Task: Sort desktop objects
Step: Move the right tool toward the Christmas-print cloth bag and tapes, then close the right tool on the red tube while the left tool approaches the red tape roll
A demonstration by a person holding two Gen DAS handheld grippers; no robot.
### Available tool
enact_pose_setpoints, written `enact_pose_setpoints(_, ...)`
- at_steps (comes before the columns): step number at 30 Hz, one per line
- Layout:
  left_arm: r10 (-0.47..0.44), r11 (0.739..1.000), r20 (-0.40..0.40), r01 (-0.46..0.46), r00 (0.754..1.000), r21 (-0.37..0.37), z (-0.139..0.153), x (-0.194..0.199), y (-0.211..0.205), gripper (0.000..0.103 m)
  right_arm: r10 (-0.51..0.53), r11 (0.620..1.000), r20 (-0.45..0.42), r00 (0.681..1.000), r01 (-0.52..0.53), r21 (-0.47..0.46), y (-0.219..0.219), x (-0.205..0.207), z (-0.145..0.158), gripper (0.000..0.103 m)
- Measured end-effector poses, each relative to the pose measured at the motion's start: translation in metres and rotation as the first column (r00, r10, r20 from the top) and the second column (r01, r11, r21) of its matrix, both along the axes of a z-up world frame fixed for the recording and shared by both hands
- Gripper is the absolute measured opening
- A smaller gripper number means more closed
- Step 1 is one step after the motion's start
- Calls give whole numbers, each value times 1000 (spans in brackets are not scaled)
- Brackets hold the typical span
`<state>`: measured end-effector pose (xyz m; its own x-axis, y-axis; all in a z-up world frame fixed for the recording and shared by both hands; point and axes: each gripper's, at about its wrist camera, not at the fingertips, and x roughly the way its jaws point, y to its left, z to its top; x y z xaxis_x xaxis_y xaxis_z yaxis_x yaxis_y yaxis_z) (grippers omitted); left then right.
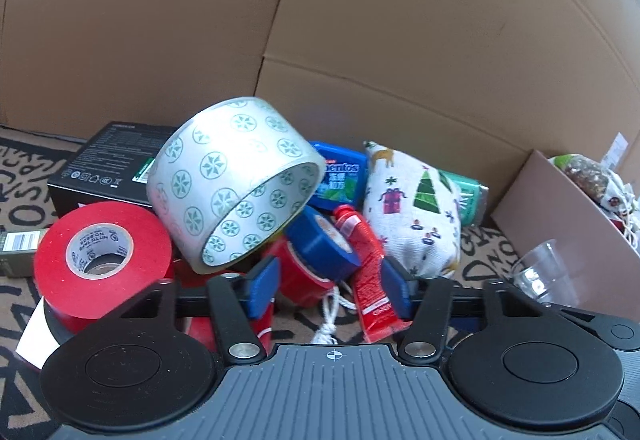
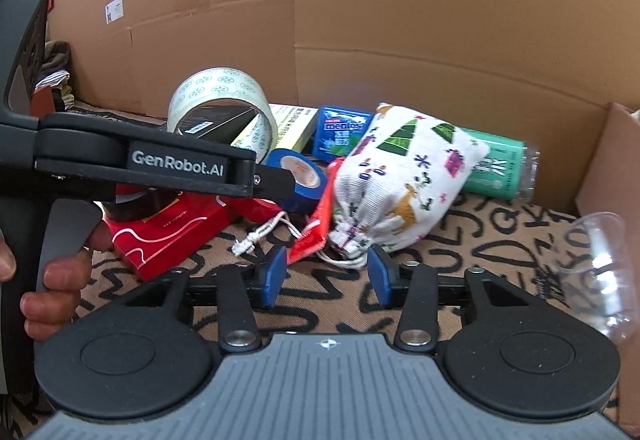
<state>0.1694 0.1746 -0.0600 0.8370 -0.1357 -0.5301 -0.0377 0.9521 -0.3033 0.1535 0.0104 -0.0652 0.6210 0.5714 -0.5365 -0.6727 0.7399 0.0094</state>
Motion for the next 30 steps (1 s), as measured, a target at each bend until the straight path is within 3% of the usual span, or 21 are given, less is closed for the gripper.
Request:
enact_pose_setpoints(3, 16, 1000, -4, -16, 1000, 17, -3, 4, 2, 60, 3, 1000, -7, 1000, -3, 4, 6, 4, -3, 40)
enact_pose_setpoints(8, 27, 999, -1, -27, 1000, 39, -3, 6, 0, 69, -2, 1000, -11, 1000, 2, 17, 12, 10, -6, 35)
enact_pose_setpoints(9, 28, 999, -2, -28, 1000, 43, -2, 6, -1, 67, -4, 1000, -4, 1000, 4, 18, 12, 11, -7, 32)
enact_pose_setpoints(11, 30, 998, -3, -30, 1000, 53, -2, 5, -2, 56, -13, 1000, 4, 1000, 13, 15, 12, 12, -7, 16)
enact_pose_setpoints(15, 34, 997, -5, -34, 999, 71, -1, 4, -4, 48, -20, 1000, -5, 1000, 20, 22, 8, 11, -6, 12)
enact_pose_setpoints(16, 35, 997, -5, -35, 999, 76, -1, 4, -4, 29, -16, 1000, 1, 1000, 16, 20, 7, 8, -4, 9)
enact_pose_setpoints(17, 36, 996, -6, -36, 999, 81, -1, 3, -5, 27, -13, 1000, 7, 1000, 13, 18, 6, 6, -3, 7)
enact_pose_setpoints(21, 47, 996, -17, -45, 999, 83, -3, -1, -7, 25, -1, 1000, 14, 1000, 1, 23, 1, -3, 2, 6)
enact_pose_setpoints(27, 19, 999, -10, -18, 1000, 49, 1, -18, -12, 15, 4, 999, 11, 1000, -4, 32, -14, -18, 8, 6)
enact_pose_setpoints(29, -17, 1000, -10, 17, 1000, 23, 1, -25, -17, 0, 3, 999, 8, 1000, -3, 37, -21, -24, 10, 6)
enact_pose_setpoints(30, -46, 999, -24, 46, 999, -8, -1, -27, -20, 0, 4, 999, 2, 1000, -4, 42, -25, -27, 10, 6)
